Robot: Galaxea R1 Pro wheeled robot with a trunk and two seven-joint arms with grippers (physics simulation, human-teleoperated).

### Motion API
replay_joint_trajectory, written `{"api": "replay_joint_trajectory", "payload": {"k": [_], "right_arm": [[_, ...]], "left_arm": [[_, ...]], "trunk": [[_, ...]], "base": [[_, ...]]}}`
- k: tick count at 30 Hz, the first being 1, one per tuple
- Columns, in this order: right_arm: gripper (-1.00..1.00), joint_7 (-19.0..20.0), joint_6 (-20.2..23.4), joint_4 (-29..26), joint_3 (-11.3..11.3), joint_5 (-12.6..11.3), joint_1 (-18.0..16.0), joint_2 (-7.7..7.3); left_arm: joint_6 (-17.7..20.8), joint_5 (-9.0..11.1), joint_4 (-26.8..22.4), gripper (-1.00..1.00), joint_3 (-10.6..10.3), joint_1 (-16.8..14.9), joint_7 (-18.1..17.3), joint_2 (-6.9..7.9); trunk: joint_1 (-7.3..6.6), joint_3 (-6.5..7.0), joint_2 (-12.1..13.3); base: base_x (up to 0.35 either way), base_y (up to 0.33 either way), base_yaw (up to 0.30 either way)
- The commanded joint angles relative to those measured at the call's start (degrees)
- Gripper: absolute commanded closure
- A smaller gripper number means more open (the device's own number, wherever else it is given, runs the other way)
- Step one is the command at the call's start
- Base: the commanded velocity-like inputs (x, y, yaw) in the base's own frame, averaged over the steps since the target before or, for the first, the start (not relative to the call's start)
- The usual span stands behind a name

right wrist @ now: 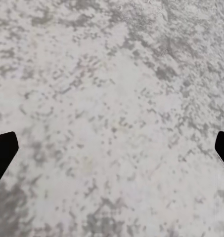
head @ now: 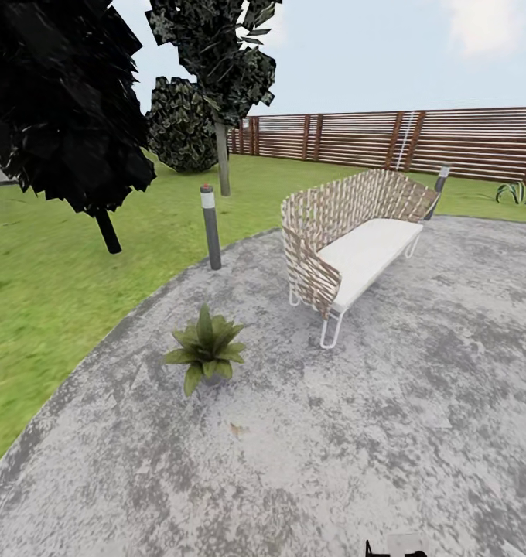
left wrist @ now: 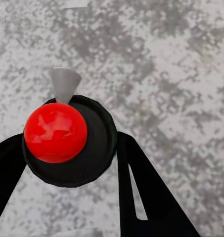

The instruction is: Pick up the pesticide atomizer in the garden and spray insectifuge to fully cover both potted plants in the garden.

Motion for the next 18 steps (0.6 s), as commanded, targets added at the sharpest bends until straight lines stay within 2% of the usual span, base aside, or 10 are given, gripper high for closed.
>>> {"api": "replay_joint_trajectory", "payload": {"k": [1,18], "right_arm": [[-1.00,-0.3,-0.2,0.1,-0.4,0.6,0.0,-0.01],[-1.00,-0.3,-0.2,0.1,-0.3,0.6,0.0,-0.01]], "left_arm": [[-0.2,0.3,0.1,1.00,0.1,-0.1,-0.4,-0.02],[-0.2,0.3,0.1,1.00,0.1,-0.1,-0.4,-0.07]], "trunk": [[0.02,-0.05,0.0],[0.02,-0.05,0.0]], "base": [[0.338,0.000,0.275],[0.339,0.000,0.271]]}}
